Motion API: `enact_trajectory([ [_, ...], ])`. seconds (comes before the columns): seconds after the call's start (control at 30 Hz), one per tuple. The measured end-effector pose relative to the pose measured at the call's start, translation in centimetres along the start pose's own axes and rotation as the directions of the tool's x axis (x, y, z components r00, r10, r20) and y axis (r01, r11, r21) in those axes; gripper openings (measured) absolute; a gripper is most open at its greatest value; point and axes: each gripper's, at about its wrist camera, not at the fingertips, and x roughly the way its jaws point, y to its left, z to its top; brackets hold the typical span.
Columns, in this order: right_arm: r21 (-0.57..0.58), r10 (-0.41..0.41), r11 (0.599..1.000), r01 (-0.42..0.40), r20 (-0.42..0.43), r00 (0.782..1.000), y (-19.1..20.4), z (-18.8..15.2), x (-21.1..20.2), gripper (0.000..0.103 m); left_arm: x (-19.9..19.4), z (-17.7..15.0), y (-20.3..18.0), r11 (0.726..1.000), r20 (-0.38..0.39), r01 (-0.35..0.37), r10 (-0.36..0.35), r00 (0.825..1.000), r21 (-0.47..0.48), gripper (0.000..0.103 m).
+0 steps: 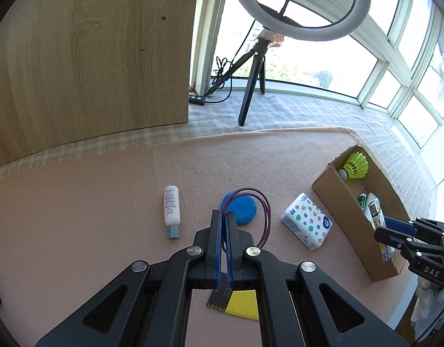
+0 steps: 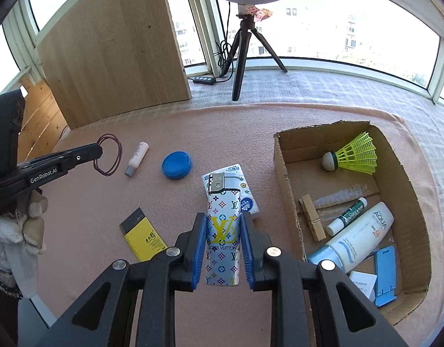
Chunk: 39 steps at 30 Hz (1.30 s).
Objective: Organize objects
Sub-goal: 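Carry the lighter and rubber band into the box and open both grippers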
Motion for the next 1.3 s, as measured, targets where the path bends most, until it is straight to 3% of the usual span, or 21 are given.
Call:
enact_trajectory([
  [0.4,0.114,-0.135,0.985,0.13,0.037,0.99,-9.2,-2.9,-4.9,0.021,4.1,2.2,-12.0,0.982,-0.055,0.145,-0.139,0.989,0.125,0.002],
  [0.67,0.172,-0.173,0.971,0.167,0.022,0.985,-13.5,-4.5,-5.8,0.021,7.5,2.9,-18.9,0.963,-0.097,0.183,-0.167,0.981,0.198,0.002],
  [0.97,0.211,-0.174,0.963,0.169,0.003,0.985,-16.2,-5.1,-5.3,0.021,11.2,3.2,-22.7,0.96,-0.135,0.177,-0.151,0.979,0.216,0.002],
  [1.27,0.22,-0.178,0.959,0.176,-0.01,0.984,-17.0,-5.5,-5.0,0.021,12.4,3.1,-24.0,0.958,-0.142,0.176,-0.147,0.979,0.224,0.002],
  [1.3,0.22,-0.177,0.96,0.174,-0.007,0.984,-17.0,-5.6,-5.1,0.021,12.5,3.1,-24.0,0.958,-0.143,0.18,-0.15,0.978,0.223,0.007],
])
